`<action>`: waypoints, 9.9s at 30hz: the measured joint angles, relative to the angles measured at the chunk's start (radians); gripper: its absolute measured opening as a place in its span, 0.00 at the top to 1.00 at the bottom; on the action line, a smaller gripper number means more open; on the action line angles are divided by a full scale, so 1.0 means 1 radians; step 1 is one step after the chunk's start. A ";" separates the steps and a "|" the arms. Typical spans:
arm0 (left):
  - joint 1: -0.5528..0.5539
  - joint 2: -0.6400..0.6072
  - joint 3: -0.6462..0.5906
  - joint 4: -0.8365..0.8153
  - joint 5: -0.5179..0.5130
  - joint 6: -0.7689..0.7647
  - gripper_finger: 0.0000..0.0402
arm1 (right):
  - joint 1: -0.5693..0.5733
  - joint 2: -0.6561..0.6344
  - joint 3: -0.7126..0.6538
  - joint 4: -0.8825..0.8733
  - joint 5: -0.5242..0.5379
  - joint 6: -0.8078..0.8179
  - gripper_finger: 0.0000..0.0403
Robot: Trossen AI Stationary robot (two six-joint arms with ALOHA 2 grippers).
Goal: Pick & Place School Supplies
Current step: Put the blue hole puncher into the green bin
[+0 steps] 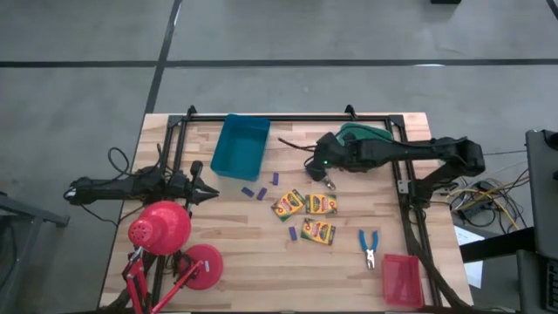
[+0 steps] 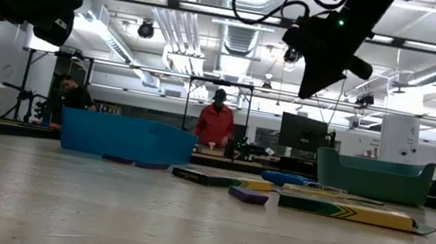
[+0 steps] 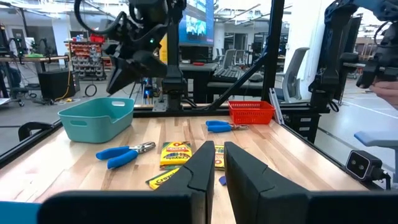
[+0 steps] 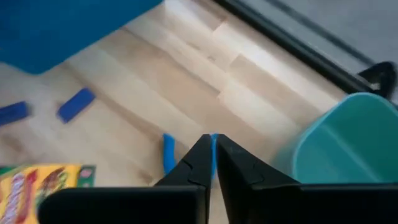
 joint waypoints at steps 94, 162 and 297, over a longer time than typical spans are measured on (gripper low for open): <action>0.000 0.000 0.000 -0.002 0.000 0.000 0.90 | -0.164 0.329 -0.160 0.208 -0.259 -0.027 0.88; 0.000 0.000 0.000 -0.004 0.000 0.000 0.90 | -0.494 -0.051 -0.072 -0.238 -0.138 -0.417 0.88; 0.000 0.000 0.000 -0.004 0.000 0.000 0.90 | 0.679 0.061 -0.041 -0.433 -0.349 1.117 0.67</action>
